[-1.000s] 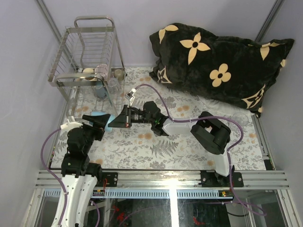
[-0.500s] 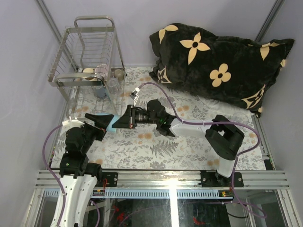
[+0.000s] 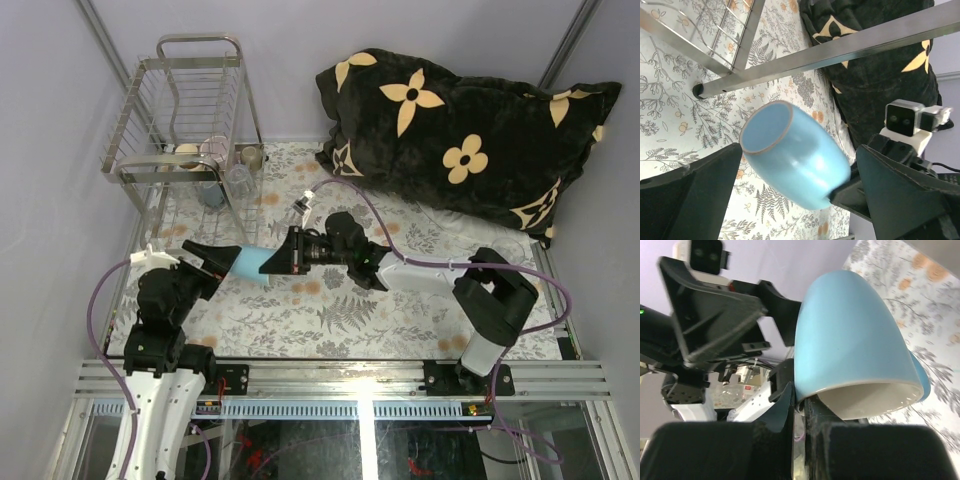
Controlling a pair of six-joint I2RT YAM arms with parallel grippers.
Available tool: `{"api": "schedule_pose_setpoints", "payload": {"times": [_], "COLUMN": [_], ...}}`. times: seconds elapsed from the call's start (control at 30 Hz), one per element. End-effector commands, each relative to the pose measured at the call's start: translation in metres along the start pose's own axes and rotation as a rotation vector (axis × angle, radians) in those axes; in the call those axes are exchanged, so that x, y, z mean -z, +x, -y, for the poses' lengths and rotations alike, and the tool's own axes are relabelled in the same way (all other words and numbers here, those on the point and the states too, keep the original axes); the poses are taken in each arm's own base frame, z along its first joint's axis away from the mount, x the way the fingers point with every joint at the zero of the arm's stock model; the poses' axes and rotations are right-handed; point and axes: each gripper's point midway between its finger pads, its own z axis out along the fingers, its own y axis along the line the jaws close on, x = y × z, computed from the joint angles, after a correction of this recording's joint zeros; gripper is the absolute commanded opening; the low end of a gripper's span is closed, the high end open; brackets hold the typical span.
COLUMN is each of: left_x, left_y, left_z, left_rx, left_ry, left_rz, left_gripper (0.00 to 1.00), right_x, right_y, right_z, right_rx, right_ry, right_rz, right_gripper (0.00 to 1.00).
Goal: Unload the cups from the dish rack
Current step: Place the cup at the center of the board.
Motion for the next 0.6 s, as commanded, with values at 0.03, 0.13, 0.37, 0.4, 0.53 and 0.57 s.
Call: {"api": "schedule_pose_setpoints", "payload": {"times": [0.03,0.13,0.37,0.4,0.53,0.57], "left_x": [0.01,0.01,0.006,0.003,-0.013,-0.017], "left_y": [-0.01,-0.011,-0.032,-0.036,-0.044,-0.044], "left_z": [0.029,0.028,0.014,0.012,0.005,0.004], "left_rx": [-0.093,-0.11,-0.215,-0.23,-0.264,-0.269], "left_ry": [0.086,0.071,-0.066,-0.089,-0.175,-0.183], "left_rz": [0.011,0.007,0.064,0.072,0.048,0.039], "left_gripper": [0.97,0.97,0.97,0.97,0.97,0.96], "right_x": [0.034,0.049,0.096,0.105,0.146,0.157], "right_y": [-0.03,-0.035,-0.045,-0.048,-0.063,-0.066], "right_z": [-0.011,-0.001,0.018,0.02,0.029,0.032], "right_rx": [0.059,0.072,0.13,0.146,0.182,0.187], "right_ry": [0.018,0.088,0.324,0.364,0.511,0.543], "right_rz": [0.098,0.121,0.141,0.147,0.169,0.174], "right_gripper": [0.0,0.0,0.0,0.0,0.0,0.0]}}
